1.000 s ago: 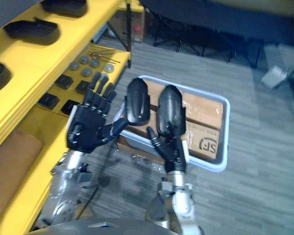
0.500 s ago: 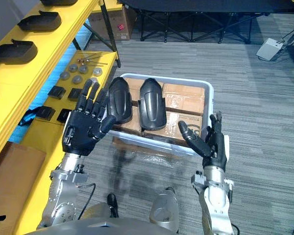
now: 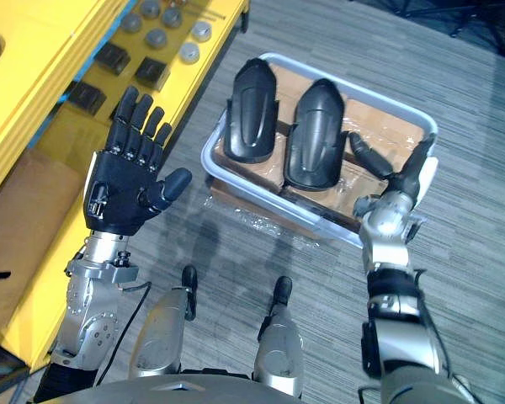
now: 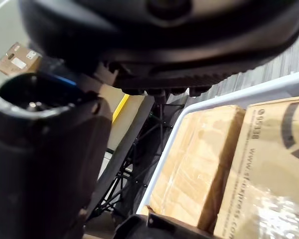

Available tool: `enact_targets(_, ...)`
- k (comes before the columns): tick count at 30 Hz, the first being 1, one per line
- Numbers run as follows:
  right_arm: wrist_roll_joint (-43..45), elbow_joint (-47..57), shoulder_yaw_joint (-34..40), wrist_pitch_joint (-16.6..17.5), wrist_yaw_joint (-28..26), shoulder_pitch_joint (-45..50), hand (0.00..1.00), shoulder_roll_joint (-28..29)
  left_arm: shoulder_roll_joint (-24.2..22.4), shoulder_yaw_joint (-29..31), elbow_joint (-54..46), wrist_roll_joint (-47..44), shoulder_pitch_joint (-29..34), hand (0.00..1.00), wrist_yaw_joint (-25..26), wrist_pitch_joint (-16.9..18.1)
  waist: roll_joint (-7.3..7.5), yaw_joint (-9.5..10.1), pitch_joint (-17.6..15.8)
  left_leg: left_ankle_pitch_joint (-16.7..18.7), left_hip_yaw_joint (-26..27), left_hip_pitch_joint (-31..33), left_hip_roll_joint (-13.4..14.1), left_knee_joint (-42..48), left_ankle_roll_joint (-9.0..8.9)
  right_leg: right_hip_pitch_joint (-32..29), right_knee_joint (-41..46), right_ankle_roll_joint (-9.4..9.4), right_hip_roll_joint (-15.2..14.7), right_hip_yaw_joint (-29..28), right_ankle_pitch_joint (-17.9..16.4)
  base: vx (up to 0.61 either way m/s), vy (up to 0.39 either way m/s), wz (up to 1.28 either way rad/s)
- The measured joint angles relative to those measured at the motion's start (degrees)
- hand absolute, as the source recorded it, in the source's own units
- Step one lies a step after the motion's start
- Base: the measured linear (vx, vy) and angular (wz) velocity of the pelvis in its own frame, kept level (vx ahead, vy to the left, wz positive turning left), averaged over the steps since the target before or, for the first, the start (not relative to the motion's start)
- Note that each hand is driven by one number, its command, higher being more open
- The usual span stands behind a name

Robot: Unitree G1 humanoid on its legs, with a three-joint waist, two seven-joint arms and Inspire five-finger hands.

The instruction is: Walk over and take three plastic housings, then place them on the shelf

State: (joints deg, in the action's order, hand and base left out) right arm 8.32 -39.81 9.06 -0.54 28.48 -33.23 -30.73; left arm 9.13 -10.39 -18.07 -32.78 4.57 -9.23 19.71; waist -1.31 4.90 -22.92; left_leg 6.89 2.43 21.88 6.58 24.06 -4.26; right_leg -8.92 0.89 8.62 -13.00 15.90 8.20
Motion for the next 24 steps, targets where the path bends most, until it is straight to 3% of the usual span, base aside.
enact_targets(4, 1.66, -5.1, -2.01, -0.96, 1.49, -5.1, 1.0, -2.82, 0.4, -0.17, 2.54, 1.95, -1.28, 1.0, 0.62, 0.01, 0.44, 1.51, -1.8, 0.86, -1.69, 1.98, -0.12, 2.51, -0.11, -0.27, 0.07, -0.36, 0.14, 1.96, 0.7, -0.01, 0.022, 0.09)
enact_targets(8, 3.87, -11.07, -3.35, -4.33, 1.76, -11.24, 1.0, -6.03, 0.48, -0.15, 7.45, 1.92, -2.78, 1.0, 1.72, 0.09, 0.3, 2.94, -3.68, 2.3, -2.27, 5.74, -0.03, 6.09, 0.5, -2.03, 0.04, -0.2, 0.23, 3.0, 1.59, -0.09, 0.053, 0.0)
enact_targets(14, 3.25, -20.3, -6.77, -12.83, -2.38, -16.06, 1.0, -11.86, 0.5, -0.54, 11.99, 1.89, -2.65, 1.0, 4.24, 0.24, -1.55, 5.24, -5.58, 3.0, -3.45, 10.11, -0.07, 9.88, 0.98, -3.69, 0.08, 0.06, 0.45, 5.06, 2.05, -0.08, 0.039, 0.06)
enact_targets(18, 3.23, -27.1, -7.52, -16.13, -3.92, -17.88, 1.0, -12.38, 0.42, -0.58, 13.9, 1.88, -3.21, 1.0, 6.2, 0.47, -2.51, 6.54, -5.96, 3.0, -4.66, 12.26, -0.08, 10.94, 0.98, -4.57, 0.07, 0.09, 0.79, 6.15, 2.14, -0.06, 0.0, 0.09)
enact_targets(19, 3.21, -27.48, -7.53, -16.12, -3.79, -17.93, 0.0, -12.57, 0.42, -0.57, 14.24, 1.83, -3.39, 1.0, 6.35, 0.62, -2.53, 6.89, -5.95, 2.99, -4.71, 12.73, -0.08, 11.11, 0.99, -4.97, 0.11, 0.11, 0.8, 6.15, 2.16, -0.05, 0.002, 0.03)
enact_targets(24, 2.9, -28.78, -7.57, -19.07, -1.79, -22.15, 0.0, -18.42, -0.13, -0.68, 19.08, 1.75, -6.1, 1.0, 8.36, 1.4, -4.43, 9.38, -6.71, 2.77, -5.67, 17.82, -0.24, 12.81, 1.33, -8.53, 0.32, 0.13, 0.89, 7.07, 2.78, -0.07, 0.009, 0.03)
